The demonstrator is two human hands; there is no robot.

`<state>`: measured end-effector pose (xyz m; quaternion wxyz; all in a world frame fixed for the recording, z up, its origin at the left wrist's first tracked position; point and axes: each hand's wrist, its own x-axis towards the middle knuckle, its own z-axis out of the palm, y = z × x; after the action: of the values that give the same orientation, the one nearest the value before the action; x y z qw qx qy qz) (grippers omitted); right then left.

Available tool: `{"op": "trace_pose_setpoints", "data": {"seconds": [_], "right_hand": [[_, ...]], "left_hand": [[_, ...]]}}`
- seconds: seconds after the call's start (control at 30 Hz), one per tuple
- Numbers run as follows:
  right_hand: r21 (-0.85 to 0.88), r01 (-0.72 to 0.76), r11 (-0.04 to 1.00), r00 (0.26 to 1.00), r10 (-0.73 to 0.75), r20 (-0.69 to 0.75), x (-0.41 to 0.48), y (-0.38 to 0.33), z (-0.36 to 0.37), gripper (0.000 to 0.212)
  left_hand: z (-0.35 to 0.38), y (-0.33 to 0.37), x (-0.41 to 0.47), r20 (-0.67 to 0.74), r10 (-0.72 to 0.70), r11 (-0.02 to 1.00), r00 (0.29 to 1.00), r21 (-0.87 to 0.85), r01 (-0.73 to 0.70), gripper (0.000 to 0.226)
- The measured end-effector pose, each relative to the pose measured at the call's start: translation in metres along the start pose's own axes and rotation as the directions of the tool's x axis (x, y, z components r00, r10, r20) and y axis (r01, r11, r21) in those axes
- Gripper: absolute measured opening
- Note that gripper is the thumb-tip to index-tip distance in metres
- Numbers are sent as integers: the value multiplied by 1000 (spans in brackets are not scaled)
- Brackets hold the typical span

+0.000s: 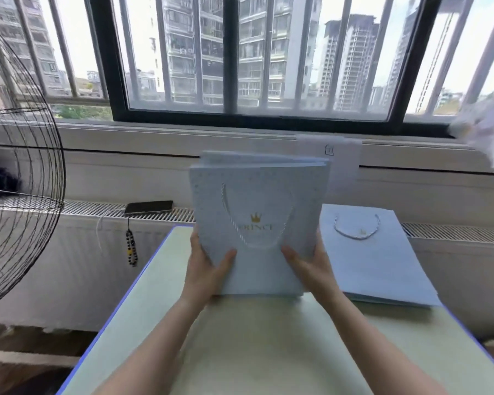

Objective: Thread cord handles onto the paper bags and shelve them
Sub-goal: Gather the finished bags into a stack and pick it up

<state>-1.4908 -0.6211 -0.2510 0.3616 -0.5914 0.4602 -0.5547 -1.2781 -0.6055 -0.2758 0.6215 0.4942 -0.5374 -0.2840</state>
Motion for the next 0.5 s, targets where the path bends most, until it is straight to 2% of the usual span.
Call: {"op": "trace_pose_setpoints", "data": {"seconds": [0.1,0.2,0.27,0.37,0.43,0.47,0.5], "right_hand": [[45,-31,999,1000,31,5,-10,20,5,64],[107,-2,994,999,7,-45,-7,15,10,47],[159,43,986,995,-28,-95,-1,1,11,46],[225,138,965,986,-111,-127,17,-25,7,67],[200,183,963,979,-159,-131,28,-41,3,75],[165,200,966,975,-180,-128,31,-47,2,69],[132,207,969,973,-190,-127,32,-51,2,56]], "left_hand": [[-3,-17,-10,17,-34,999,999,0,34,82],[-2,-12,-5,-20,-39,999,999,-25,39,81],[-2,0,1,-40,-20,1000,999,-7,20,83],[-7,25,19,-37,64,998,997,-16,-65,91],[-9,43,34,-53,136,988,989,-69,-139,105],[-8,51,40,-69,161,983,985,-77,-166,104],[-7,58,43,-91,182,979,979,-74,-189,92]]}}
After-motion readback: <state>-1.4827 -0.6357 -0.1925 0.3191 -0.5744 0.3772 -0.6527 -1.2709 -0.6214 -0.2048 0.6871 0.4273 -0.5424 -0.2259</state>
